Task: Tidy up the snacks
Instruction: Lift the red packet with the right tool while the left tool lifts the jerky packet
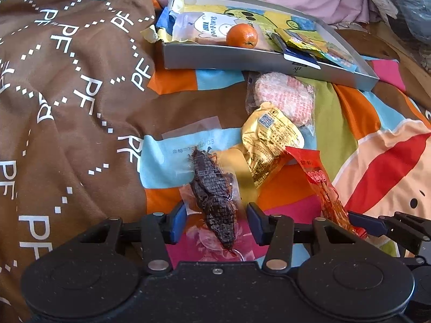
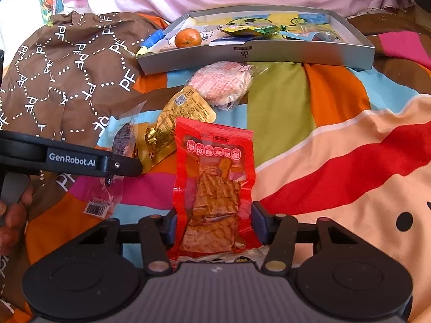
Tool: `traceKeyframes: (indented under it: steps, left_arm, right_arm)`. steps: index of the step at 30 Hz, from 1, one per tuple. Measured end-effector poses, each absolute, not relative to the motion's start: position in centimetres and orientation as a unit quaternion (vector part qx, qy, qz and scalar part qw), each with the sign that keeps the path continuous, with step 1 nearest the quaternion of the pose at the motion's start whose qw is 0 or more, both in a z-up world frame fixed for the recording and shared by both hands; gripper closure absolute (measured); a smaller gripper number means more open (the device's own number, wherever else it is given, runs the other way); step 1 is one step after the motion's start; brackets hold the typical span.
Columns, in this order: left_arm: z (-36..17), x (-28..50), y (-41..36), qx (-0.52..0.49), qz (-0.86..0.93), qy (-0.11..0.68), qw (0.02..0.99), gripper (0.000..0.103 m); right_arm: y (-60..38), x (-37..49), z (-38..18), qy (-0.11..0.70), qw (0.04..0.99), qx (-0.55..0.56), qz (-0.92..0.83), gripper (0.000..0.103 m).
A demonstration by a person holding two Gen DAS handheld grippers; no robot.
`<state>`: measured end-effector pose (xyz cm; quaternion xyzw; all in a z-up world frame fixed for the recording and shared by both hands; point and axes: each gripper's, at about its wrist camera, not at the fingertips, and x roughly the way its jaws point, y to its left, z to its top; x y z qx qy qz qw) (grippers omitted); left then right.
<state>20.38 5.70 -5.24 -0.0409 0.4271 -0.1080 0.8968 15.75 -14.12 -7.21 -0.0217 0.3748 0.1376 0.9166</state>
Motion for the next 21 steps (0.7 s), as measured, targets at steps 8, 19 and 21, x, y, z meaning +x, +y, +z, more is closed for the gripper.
traceKeyframes:
  steps: [8, 19, 21]
  left_arm:
    - [-4.9, 18.7, 5.4, -0.057, -0.111, 0.43, 0.894, 0.054]
    - [-4.6, 16.1, 4.0, -0.05, -0.104, 0.414, 0.903, 0.054]
    - [-4.6, 16.1, 3.9, -0.05, -0.104, 0.412, 0.904, 0.054]
  right_arm:
    - [-14.7, 14.6, -7.0, 0.358, 0.924, -0.012, 0.136, 0.051]
    - [-14.4, 14.4, -6.8, 0.365, 0.921, -0.028, 0.132, 0.051]
    - [-14.6, 14.3, -6.9, 0.364, 0.922, -0.023, 0.133, 0.051]
